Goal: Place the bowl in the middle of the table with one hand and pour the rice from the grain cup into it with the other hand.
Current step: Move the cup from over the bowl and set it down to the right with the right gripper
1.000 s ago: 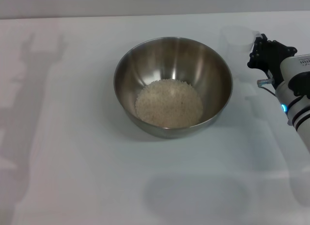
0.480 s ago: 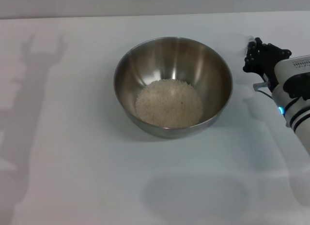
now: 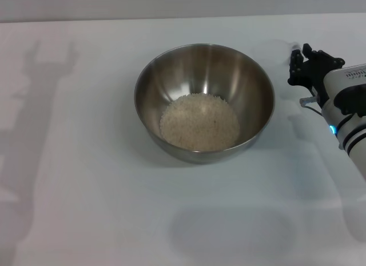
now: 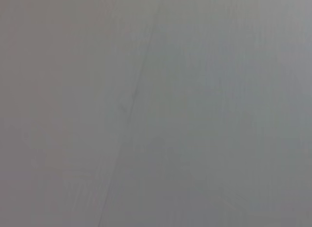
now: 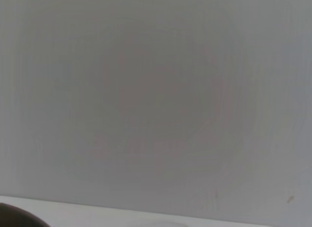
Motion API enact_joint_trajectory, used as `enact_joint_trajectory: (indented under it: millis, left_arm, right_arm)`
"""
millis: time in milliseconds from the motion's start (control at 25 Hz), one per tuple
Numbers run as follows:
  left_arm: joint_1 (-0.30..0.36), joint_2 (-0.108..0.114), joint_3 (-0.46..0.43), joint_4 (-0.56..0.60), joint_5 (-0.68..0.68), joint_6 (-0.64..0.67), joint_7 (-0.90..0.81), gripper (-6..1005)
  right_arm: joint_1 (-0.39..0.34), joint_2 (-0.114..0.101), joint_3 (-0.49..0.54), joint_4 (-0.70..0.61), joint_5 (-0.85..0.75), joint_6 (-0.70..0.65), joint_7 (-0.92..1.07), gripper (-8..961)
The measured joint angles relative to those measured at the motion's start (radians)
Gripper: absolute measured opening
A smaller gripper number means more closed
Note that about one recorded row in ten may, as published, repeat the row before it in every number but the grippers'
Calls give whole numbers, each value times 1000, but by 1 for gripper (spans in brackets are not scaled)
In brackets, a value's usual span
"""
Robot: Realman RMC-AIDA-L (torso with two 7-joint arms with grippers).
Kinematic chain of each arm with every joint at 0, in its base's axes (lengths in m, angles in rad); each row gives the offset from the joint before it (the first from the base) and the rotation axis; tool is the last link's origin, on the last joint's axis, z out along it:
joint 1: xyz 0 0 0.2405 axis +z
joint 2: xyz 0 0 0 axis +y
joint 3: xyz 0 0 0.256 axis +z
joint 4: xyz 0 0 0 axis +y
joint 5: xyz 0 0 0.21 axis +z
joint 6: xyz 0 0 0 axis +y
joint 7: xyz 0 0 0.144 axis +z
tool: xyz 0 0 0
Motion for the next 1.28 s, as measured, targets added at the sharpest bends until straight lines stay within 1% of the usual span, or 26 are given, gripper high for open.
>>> enact_joint_trajectory:
  millis: [200, 280, 480, 1040, 1160, 1280]
  left_arm:
    - [0, 0, -1, 0, 0, 2, 0, 843]
    - [1, 0, -2, 0, 0, 4, 0, 843]
    - [4, 0, -4, 0, 0, 7, 0, 843]
    - [1, 0, -3, 0, 0, 7, 0, 844]
    - [1, 0, -4, 0, 0, 7, 0, 844]
    - [3, 0, -5, -1, 0, 9, 0, 844]
  right_arm:
    - [8, -1, 0, -2, -8, 19, 0, 143]
    - [9, -1, 0, -2, -10, 20, 0, 207]
    - [-12, 2, -1, -2, -33, 6, 0, 241]
    - [-38, 3, -33, -11, -35, 4, 0, 248]
    - [-57, 3, -51, -8, -35, -19, 0, 261]
    - [-93, 5, -82, -4, -35, -100, 1, 293]
